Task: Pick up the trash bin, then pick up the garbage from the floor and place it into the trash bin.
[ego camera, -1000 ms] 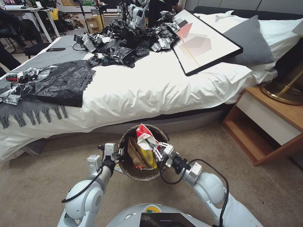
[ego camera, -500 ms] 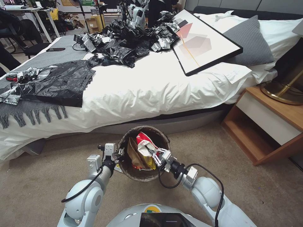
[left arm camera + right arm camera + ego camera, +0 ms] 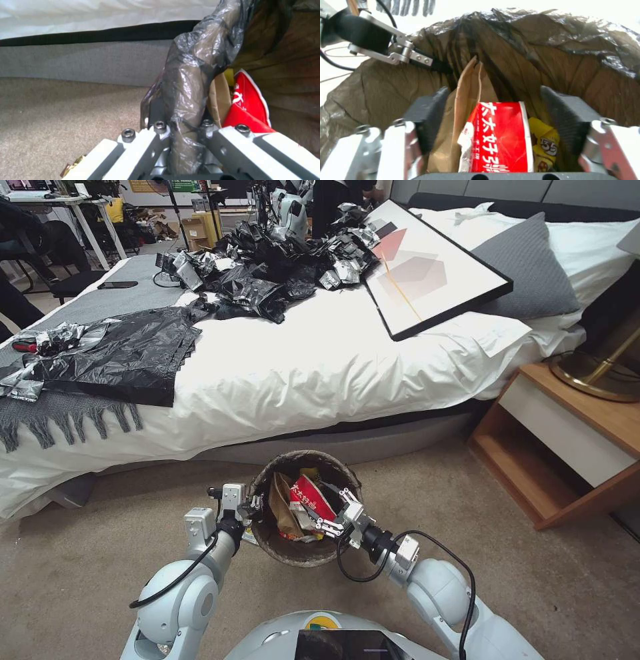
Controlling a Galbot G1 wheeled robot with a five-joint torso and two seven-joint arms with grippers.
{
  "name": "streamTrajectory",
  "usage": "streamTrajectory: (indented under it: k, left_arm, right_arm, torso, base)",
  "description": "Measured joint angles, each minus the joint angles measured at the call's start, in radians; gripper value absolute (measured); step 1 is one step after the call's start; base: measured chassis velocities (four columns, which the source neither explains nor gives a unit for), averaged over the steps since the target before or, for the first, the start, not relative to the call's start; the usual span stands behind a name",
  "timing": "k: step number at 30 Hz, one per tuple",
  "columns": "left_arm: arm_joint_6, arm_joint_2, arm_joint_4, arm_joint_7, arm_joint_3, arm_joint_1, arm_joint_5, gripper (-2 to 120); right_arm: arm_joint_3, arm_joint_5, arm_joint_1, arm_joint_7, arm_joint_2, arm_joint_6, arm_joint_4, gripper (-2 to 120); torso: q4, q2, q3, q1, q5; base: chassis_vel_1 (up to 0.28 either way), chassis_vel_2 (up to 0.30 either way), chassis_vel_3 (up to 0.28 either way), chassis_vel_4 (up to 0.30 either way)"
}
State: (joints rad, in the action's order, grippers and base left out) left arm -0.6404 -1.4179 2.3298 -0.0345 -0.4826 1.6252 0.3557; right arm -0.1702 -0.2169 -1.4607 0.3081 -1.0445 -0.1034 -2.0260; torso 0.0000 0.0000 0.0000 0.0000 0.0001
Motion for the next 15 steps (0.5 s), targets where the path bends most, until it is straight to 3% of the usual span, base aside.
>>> streamTrajectory:
  k: [4,7,15]
  left_arm:
    - [0.000,0.000,0.000,-0.001,0.000,-0.001,-0.002,0]
    - [0.000,-0.001,0.000,0.001,0.001,-0.002,-0.001,0]
    - [0.000,-0.002,-0.001,0.003,-0.002,-0.003,-0.002,0]
  right_arm:
    - [0.006,-0.031,-0.004,-0.026,0.013,0.027,-0.018,82]
    - [0.009,-0.064,-0.007,-0.036,0.025,0.050,-0.039,96]
    - [0.011,-0.108,-0.015,-0.055,0.033,0.082,-0.071,100]
  torso:
    - [0.0002,0.000,0.000,0.000,0.0000]
    - [-0.0001,0.000,0.000,0.000,-0.0001]
    - [0.0000,0.000,0.000,0.000,-0.0001]
  base:
    - [0.000,0.000,0.000,0.000]
    - [0.000,0.000,0.000,0.000]
    - [0.000,0.000,0.000,0.000]
